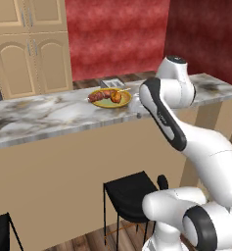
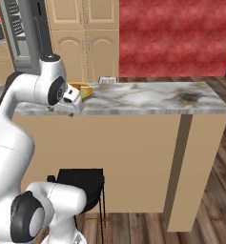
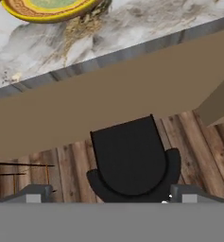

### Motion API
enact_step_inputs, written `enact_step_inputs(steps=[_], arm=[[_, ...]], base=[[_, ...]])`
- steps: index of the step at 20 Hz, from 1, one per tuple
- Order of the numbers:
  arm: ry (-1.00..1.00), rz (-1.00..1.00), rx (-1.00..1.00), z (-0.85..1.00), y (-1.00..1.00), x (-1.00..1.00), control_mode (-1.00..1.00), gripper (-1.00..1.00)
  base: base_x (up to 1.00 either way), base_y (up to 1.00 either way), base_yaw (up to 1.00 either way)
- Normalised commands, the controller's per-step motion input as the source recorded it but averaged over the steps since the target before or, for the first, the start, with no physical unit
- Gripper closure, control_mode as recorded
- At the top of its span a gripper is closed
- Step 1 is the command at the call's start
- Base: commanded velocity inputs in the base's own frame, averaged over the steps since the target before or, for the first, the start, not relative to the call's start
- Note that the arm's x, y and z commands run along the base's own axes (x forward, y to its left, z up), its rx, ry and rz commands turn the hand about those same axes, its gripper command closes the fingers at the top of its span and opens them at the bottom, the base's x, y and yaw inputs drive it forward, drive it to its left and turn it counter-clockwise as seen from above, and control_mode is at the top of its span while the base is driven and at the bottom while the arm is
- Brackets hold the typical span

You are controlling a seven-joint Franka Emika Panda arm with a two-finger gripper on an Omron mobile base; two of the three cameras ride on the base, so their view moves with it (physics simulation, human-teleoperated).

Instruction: Pick up the tangerine and peach from the fridge and place one fruit on each plate on the dining counter.

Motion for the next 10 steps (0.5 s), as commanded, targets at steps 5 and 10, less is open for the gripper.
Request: enact_step_inputs(steps=[5,10], arm=[[-0.04,0.0,0.0,0.05,0.0,-0.93,-1.0,-1.0],[0.0,0.05,0.0,0.04,0.0,-0.75,-1.0,-1.0]], base=[[0.0,0.0,0.0],[0.0,0.0,0.0]])
